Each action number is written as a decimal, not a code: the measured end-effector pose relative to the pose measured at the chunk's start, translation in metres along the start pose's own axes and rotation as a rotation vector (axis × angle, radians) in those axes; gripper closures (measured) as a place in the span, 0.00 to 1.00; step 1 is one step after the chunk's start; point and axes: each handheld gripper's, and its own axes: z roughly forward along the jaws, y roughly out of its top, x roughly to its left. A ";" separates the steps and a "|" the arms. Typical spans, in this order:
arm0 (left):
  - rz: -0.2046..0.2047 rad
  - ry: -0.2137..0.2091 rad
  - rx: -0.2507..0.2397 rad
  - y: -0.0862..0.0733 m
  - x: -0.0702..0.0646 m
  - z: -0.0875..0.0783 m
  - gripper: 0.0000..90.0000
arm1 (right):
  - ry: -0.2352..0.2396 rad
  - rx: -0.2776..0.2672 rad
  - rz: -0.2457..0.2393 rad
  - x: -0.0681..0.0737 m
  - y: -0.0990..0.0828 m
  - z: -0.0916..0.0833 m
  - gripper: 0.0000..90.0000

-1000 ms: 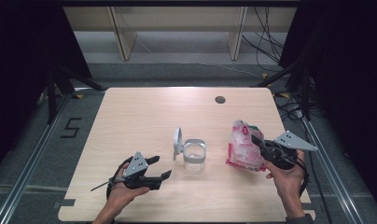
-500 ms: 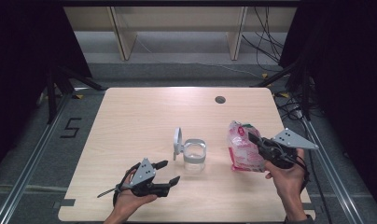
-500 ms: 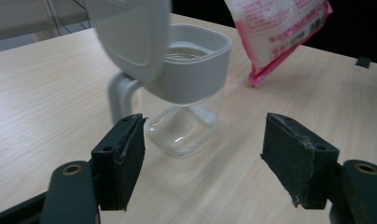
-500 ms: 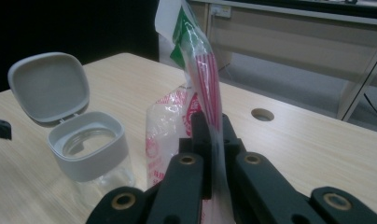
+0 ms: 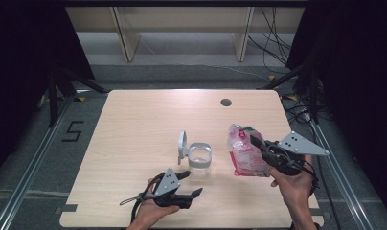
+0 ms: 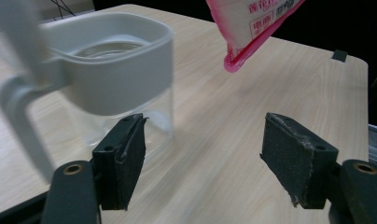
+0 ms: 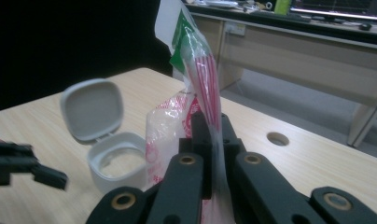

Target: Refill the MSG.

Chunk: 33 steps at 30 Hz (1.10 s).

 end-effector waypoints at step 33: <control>0.147 0.014 -0.013 0.016 -0.037 0.076 0.64 | 0.113 -0.052 -0.030 0.038 0.016 0.003 1.00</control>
